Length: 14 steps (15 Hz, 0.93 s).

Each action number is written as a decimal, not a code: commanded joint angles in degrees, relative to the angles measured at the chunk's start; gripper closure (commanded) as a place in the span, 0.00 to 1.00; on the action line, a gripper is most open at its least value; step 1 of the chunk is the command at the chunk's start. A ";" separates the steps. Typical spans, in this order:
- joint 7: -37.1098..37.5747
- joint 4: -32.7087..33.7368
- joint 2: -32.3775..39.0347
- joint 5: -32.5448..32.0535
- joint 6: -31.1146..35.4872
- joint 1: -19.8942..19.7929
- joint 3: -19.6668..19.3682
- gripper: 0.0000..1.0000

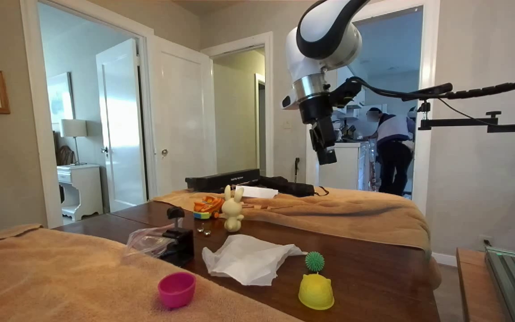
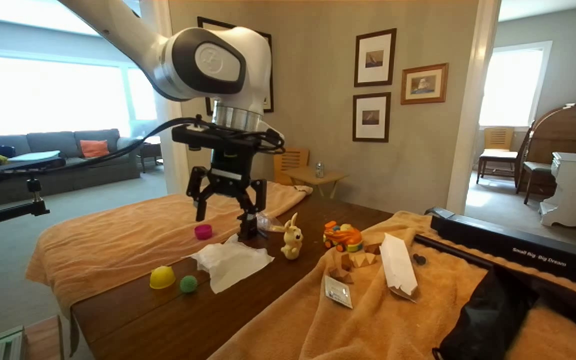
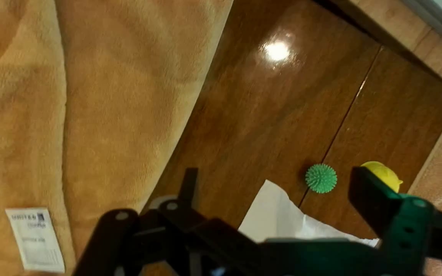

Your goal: Turn the black object to the left slightly

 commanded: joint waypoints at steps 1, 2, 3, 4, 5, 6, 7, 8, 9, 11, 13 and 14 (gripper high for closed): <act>-0.10 3.65 6.75 -4.65 8.48 1.68 4.32 0.00; 0.61 4.14 8.44 -6.33 11.77 2.13 5.57 0.00; 0.92 4.87 10.20 -7.70 14.79 2.42 6.51 0.00; 1.62 5.77 11.99 -8.01 17.40 2.64 7.33 0.00; 1.53 6.84 13.69 -5.75 19.52 2.79 7.98 0.00; 1.21 8.10 15.07 -3.73 20.40 2.84 8.70 0.00; -1.24 9.50 16.24 0.99 20.30 2.73 9.63 0.00; -6.34 10.68 16.83 6.69 19.12 2.27 10.89 0.00; -0.90 6.80 14.25 -0.03 20.12 2.15 10.08 0.00; -3.58 8.80 15.87 3.81 20.11 2.16 11.11 0.00; -3.85 9.44 16.28 4.21 20.08 2.10 11.26 0.00; -3.89 9.49 16.31 4.23 20.08 2.06 11.25 0.00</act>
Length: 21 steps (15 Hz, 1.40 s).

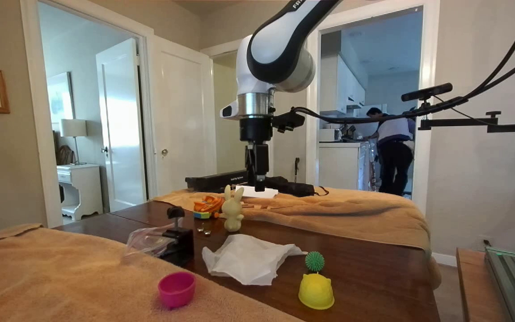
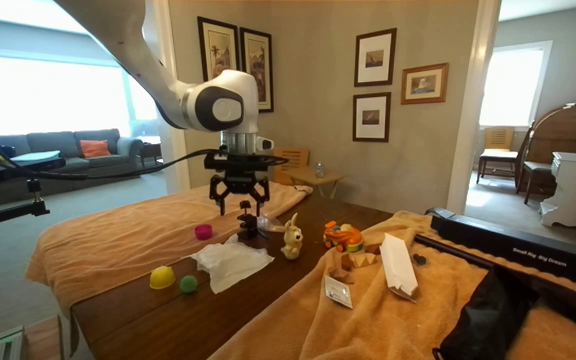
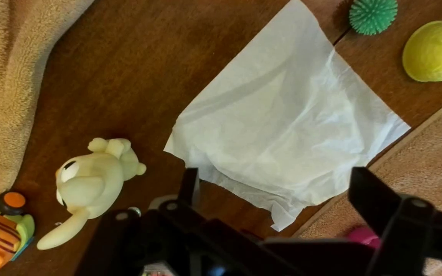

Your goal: Turn the black object to the left slightly

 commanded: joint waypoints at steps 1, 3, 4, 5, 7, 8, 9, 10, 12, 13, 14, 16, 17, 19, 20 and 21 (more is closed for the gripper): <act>0.11 0.12 0.01 -0.12 -0.17 -0.66 0.68 0.00; 2.53 0.04 0.52 0.39 2.46 -0.53 0.59 0.00; 3.97 0.67 1.58 0.93 4.03 -0.23 0.89 0.00; 5.18 1.01 2.20 0.69 5.70 0.02 1.13 0.00; 6.00 2.15 4.12 0.40 8.32 0.63 2.27 0.00; 6.04 2.88 5.02 0.32 8.88 0.80 2.96 0.00; 6.17 3.54 5.99 0.18 9.37 0.95 3.64 0.00; 6.52 4.27 6.89 0.06 9.72 1.09 4.29 0.00; 7.64 6.33 8.90 0.67 9.46 1.29 5.48 0.00; 10.41 7.42 9.72 -0.29 9.78 1.76 5.44 0.00; 13.94 8.54 10.46 -1.20 10.41 2.22 5.09 0.00; 20.40 11.28 12.09 -2.05 10.51 3.03 4.31 0.00; 23.97 12.80 12.93 -3.00 10.27 3.64 3.63 0.00; 29.59 15.68 14.71 -4.09 9.57 4.62 2.67 0.00; 32.22 17.25 15.65 -4.68 8.58 5.17 2.12 0.00; 34.26 18.73 16.68 -4.48 7.60 5.45 1.90 0.00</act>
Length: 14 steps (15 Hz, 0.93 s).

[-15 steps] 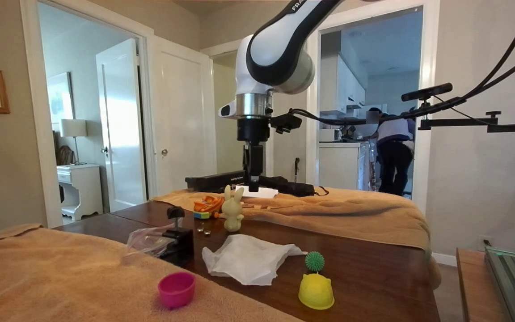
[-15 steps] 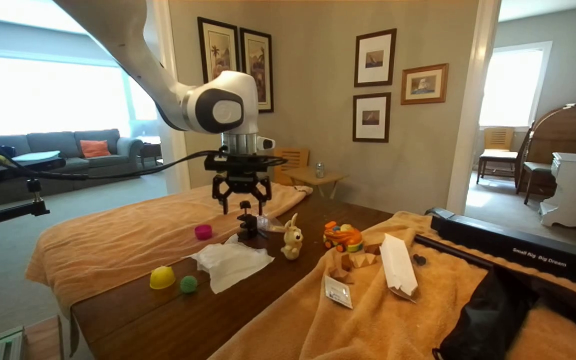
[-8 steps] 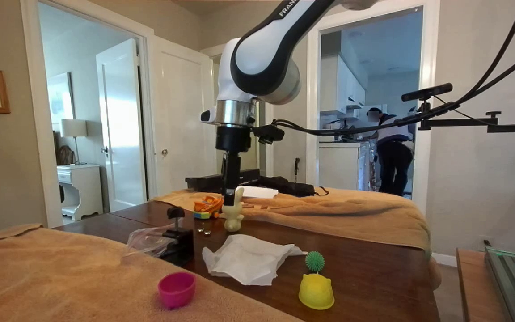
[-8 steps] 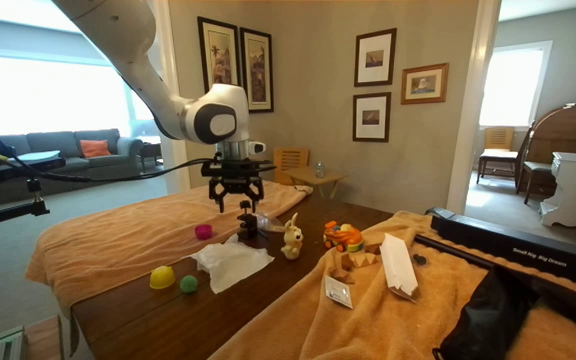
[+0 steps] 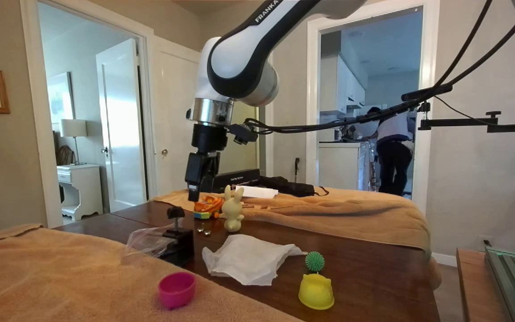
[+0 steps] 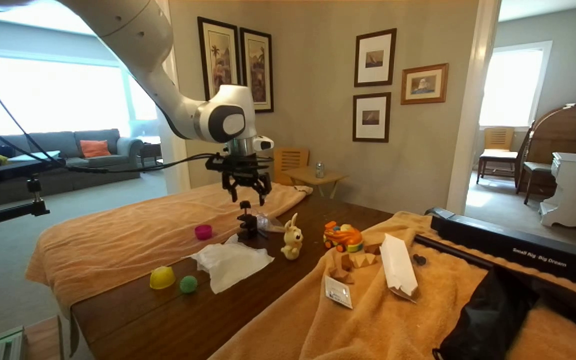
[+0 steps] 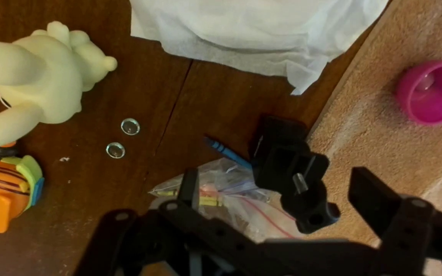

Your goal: Turn the black object to the left slightly

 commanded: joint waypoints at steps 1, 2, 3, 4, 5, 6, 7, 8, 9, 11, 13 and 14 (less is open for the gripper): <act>9.18 7.49 5.18 -1.54 -3.82 2.21 -1.44 0.00; 10.05 8.89 6.18 -0.69 -5.07 2.24 -1.18 0.00; 11.09 10.35 7.22 -0.24 -6.35 2.45 -1.00 0.00; 12.45 11.70 8.16 -0.09 -7.55 2.80 -1.03 0.00; 13.15 12.81 8.88 0.02 -8.36 3.07 -0.90 0.00; 13.69 13.78 9.44 0.20 -8.84 3.33 -0.70 0.00; 14.28 14.72 10.02 0.09 -9.24 3.68 -0.68 0.00; 14.77 15.66 10.55 0.13 -9.60 4.09 -0.55 0.00; 15.28 16.56 11.11 0.01 -9.81 4.53 -0.51 0.00; 15.84 17.93 11.97 0.14 -10.38 5.17 -0.36 0.00; 16.83 19.17 12.85 -0.23 -11.18 5.95 -0.59 0.00; 17.14 19.65 13.26 -0.35 -11.44 6.24 -0.68 0.00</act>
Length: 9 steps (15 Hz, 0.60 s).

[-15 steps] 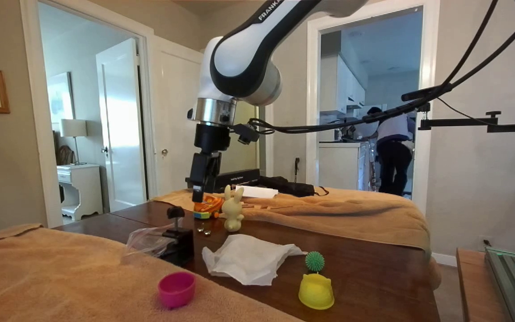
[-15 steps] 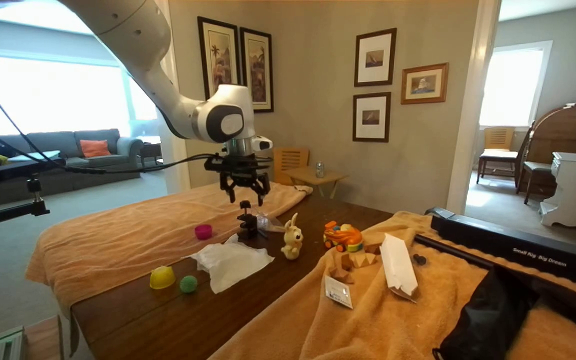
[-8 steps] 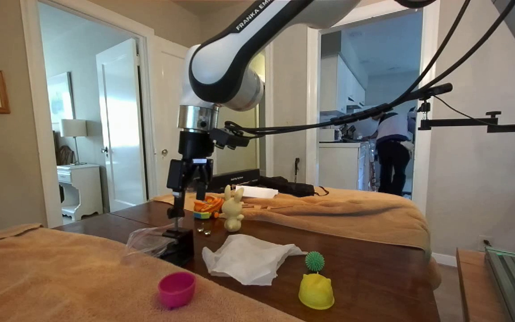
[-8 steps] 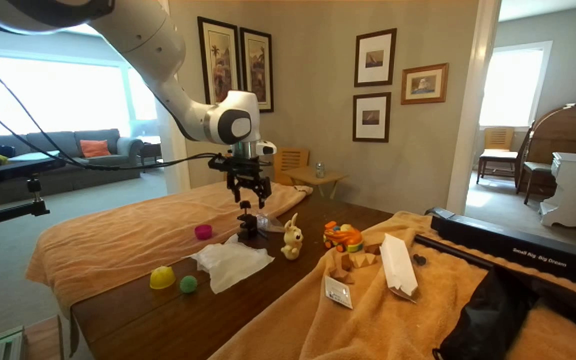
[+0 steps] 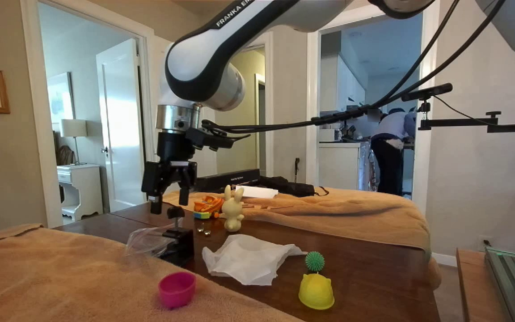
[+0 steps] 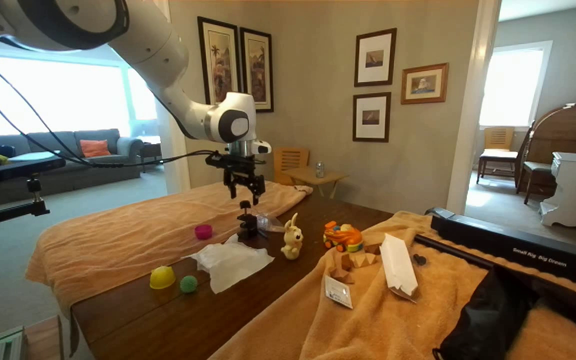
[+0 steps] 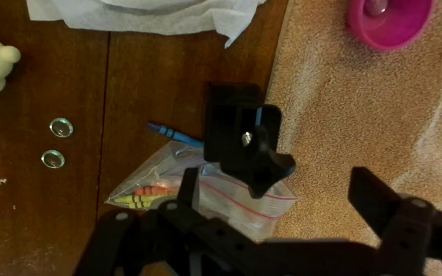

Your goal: Turn the black object to the left slightly

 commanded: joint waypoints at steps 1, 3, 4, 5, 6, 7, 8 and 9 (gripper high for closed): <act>2.50 4.38 2.86 -0.60 -2.63 1.54 -0.58 0.00; 3.35 4.79 3.31 -1.73 -3.14 2.29 -1.40 0.00; 3.27 4.77 3.33 -1.92 -3.53 2.41 -1.62 0.00; 3.31 4.69 3.31 -2.15 -3.65 2.58 -1.94 0.00; 3.28 4.68 3.36 -2.20 -3.85 2.60 -2.08 0.00; 3.30 4.75 3.41 -2.26 -4.00 2.63 -2.22 0.00; 3.37 4.75 3.44 -2.24 -4.00 2.68 -2.29 0.00; 3.40 4.69 3.44 -2.26 -3.91 2.72 -2.35 0.00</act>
